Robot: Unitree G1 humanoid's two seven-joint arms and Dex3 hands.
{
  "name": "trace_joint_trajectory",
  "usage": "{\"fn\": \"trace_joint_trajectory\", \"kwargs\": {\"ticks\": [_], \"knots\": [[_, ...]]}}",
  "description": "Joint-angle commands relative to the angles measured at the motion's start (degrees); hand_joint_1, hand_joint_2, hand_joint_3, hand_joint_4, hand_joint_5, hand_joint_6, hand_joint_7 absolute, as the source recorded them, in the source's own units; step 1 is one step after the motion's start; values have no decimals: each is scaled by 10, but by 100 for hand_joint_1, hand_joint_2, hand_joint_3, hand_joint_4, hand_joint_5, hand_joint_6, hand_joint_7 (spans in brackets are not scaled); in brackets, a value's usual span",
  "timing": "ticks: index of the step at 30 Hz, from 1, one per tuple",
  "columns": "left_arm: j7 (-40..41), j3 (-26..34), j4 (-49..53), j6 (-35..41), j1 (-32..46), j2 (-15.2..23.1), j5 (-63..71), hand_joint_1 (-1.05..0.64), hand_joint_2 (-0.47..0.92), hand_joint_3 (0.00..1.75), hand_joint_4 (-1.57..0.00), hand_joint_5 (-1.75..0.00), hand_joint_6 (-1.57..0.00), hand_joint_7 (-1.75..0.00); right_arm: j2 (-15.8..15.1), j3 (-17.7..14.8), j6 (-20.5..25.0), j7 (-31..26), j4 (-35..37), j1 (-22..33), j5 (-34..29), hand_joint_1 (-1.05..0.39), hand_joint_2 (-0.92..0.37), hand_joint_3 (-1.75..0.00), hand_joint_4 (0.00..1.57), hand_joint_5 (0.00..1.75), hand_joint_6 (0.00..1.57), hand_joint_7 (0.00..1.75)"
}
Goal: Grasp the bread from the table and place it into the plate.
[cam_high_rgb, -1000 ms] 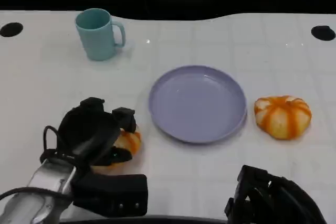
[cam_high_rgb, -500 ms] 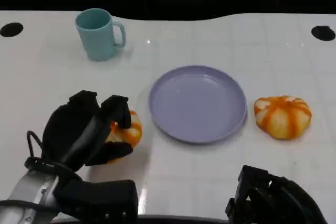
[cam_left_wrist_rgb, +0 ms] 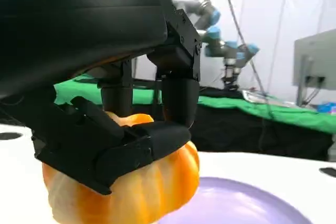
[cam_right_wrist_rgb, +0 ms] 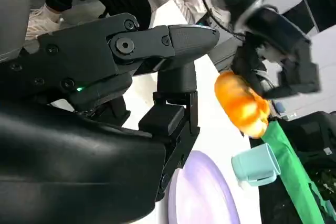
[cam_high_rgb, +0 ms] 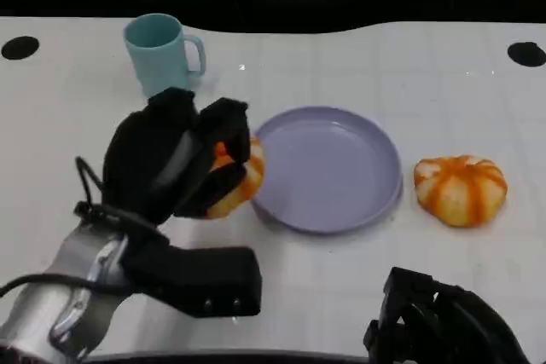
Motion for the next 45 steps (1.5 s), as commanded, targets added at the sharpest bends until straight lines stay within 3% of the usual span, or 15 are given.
{"fn": "trace_joint_trajectory", "kwargs": {"ticks": [1, 11, 14, 19, 23, 24, 25, 26, 28, 30, 32, 35, 45], "knots": [[11, -22, 53, -8, -53, -26, 13, -16, 31, 123, -90, -175, -69, -175, -4, -3, -3, 5, 0, 2, 5, -70, -92, -25, 86, 161, 77, 136], [30, -67, 180, -18, -142, -93, 16, -15, 30, 124, -92, -175, -71, -175, -3, 1, -5, 3, -4, 6, 2, -70, -92, -25, 86, 161, 77, 136], [37, -79, 242, -19, -171, -114, 12, -17, 36, 111, -94, -175, -72, -174, -2, 3, 1, -2, -7, 7, 2, -71, -92, -25, 86, 160, 77, 136], [91, -89, 347, -56, -208, -141, 4, -14, 37, 111, -95, -175, -74, -175, -2, 5, 3, -5, -9, 8, 1, -71, -92, -24, 86, 160, 78, 134], [72, -88, 399, -69, -230, -152, -16, -16, 42, 107, -88, -175, -68, -174, -2, 5, 1, -2, -7, 8, 2, -70, -92, -25, 86, 159, 78, 133], [54, -86, 406, -70, -233, -153, -24, -20, 54, 87, -80, -157, -71, -131, -2, 5, 2, -3, -7, 8, 2, -70, -92, -25, 86, 158, 78, 133], [42, -85, 411, -71, -236, -154, -31, -21, 64, 70, -77, -147, -76, -103, -2, 5, 2, -3, -8, 8, 3, -70, -92, -25, 86, 158, 78, 133], [9, -83, 410, -67, -238, -154, -43, -22, 71, 58, -76, -142, -80, -87, -2, 5, 2, -2, -7, 8, 3, -70, -92, -25, 86, 158, 78, 132], [-31, -83, 406, -65, -240, -150, -56, -26, 87, 30, -61, -95, -66, -35, -1, 5, 1, -2, -6, 8, 4, -70, -92, -24, 86, 158, 79, 132], [-49, -85, 403, -70, -239, -146, -61, -33, 91, 21, -46, -62, -54, -13, -2, 4, 0, 1, -4, 6, 5, -70, -92, -24, 86, 158, 79, 132], [-74, -83, 393, -65, -235, -141, -67, -49, 92, 23, -26, -44, -37, -3, -2, 3, -1, 4, -2, 5, 6, -70, -92, -24, 87, 158, 79, 132], [-102, -81, 369, -54, -227, -134, -75, -65, 92, 30, -8, -32, -23, 0, -2, 2, -1, 5, 0, 5, 6, -70, -92, -23, 87, 157, 79, 131], [-131, -64, 261, -49, -174, -101, -98, -72, 92, 35, -6, -33, -22, -2, -2, 1, -1, 3, -2, 5, 5, -70, -92, -24, 88, 156, 80, 130]]}}
